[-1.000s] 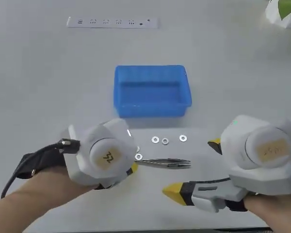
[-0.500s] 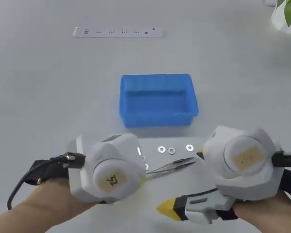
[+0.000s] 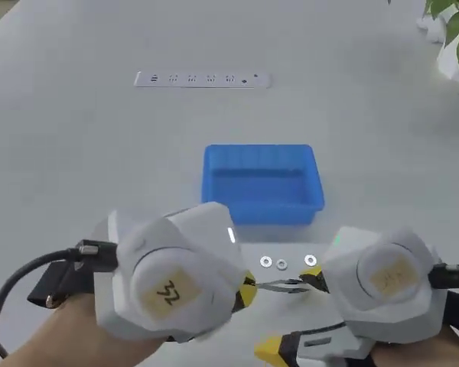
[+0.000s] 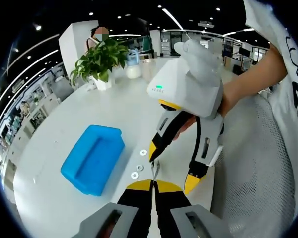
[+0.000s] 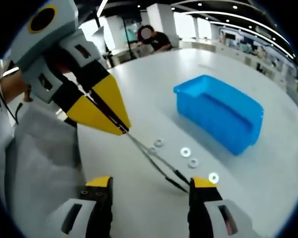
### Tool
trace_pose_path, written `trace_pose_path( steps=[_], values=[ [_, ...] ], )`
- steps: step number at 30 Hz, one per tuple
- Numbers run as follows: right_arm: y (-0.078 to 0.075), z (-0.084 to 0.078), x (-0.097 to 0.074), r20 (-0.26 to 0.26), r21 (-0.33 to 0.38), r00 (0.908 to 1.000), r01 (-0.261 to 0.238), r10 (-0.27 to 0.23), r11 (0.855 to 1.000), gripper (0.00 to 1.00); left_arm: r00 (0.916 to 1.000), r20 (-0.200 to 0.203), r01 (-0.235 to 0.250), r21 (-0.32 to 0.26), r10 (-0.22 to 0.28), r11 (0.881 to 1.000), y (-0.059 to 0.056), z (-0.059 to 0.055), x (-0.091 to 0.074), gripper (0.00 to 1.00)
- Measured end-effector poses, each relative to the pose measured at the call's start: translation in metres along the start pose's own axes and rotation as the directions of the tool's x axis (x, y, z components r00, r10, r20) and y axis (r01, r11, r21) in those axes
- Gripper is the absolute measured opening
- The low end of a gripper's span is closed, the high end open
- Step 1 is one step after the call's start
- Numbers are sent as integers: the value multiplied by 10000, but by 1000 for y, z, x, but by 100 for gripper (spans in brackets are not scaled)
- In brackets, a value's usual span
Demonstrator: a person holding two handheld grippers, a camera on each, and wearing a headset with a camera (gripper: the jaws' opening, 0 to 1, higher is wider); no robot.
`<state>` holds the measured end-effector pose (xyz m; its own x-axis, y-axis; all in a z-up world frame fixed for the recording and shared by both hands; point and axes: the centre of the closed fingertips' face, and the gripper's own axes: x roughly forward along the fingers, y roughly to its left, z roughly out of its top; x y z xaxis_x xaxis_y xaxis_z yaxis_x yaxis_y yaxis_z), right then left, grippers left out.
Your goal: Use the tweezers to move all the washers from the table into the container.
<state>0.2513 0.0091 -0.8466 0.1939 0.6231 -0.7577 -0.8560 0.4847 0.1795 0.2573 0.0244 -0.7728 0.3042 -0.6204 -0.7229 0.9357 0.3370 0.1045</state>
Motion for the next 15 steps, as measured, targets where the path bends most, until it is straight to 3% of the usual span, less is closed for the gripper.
trace_pose_path(
  steps=[7,10,15],
  values=[
    [-4,10,1,410,-131,9991,92,-87,9999,27,9996,259,-66,-129,70,9999,1,13,-9,0],
    [-3,19,-2,715,-166,9974,87,-75,9998,19,9995,167,-279,179,276,9995,3,13,-12,0],
    [1,30,-4,969,-470,9952,169,-123,9988,16,9993,184,-340,86,339,9994,2,11,-15,0]
  ],
)
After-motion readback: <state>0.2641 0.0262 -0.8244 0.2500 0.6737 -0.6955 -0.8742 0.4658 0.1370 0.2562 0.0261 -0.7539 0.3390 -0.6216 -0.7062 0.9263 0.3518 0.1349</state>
